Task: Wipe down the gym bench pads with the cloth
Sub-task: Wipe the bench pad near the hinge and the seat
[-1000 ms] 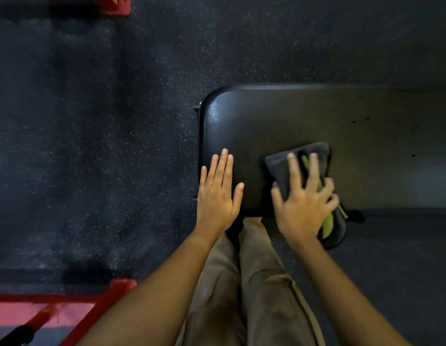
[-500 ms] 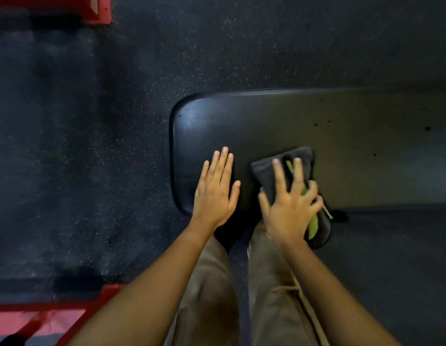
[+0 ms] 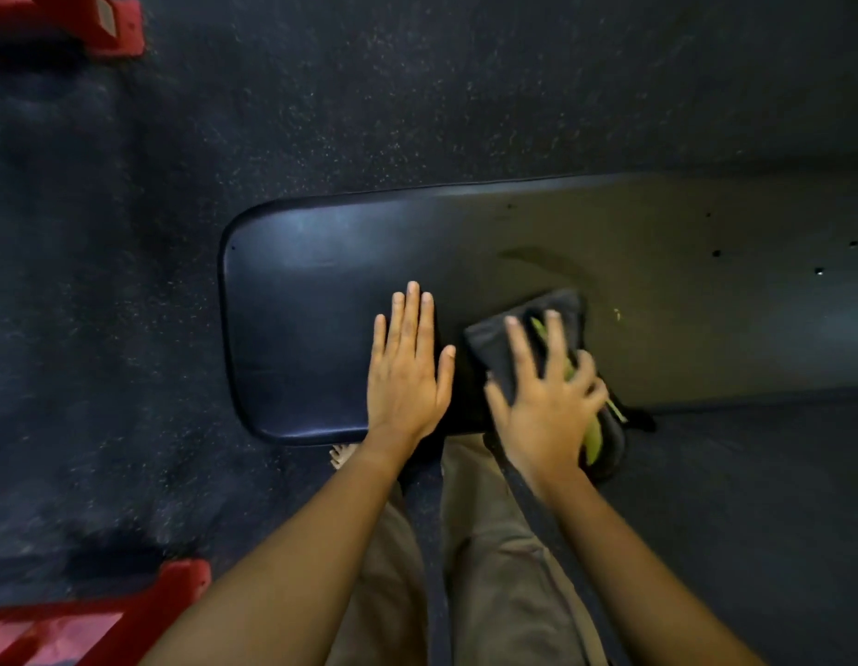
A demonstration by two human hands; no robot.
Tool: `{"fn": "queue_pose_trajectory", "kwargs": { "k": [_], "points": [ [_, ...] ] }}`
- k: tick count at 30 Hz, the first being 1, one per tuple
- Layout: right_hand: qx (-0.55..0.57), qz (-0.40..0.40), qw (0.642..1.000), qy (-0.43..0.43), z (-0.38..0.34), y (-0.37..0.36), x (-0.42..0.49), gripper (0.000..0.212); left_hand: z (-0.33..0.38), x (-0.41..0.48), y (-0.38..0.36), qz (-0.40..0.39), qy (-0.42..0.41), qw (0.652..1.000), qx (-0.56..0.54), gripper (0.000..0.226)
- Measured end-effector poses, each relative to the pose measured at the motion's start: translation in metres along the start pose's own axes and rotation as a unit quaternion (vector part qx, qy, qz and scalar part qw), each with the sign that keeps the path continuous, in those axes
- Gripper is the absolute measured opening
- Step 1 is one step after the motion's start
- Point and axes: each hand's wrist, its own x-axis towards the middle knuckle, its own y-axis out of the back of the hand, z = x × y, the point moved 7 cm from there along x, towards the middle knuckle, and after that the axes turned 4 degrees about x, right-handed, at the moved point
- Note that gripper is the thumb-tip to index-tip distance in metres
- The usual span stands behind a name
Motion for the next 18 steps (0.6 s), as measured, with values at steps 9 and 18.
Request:
{"fn": "queue_pose_trajectory", "kwargs": {
  "k": [9, 18],
  "points": [
    [0.000, 0.007, 0.999, -0.048, 0.052, 0.021, 0.088, 0.065, 0.001, -0.002, 0.000, -0.006, 0.015, 0.999, 0.038, 0.061],
    [-0.010, 0.000, 1.000, -0.002, 0.069, 0.025, 0.095, 0.066, -0.001, -0.005, -0.003, -0.011, 0.027, 0.998, 0.053, 0.060]
  ]
}}
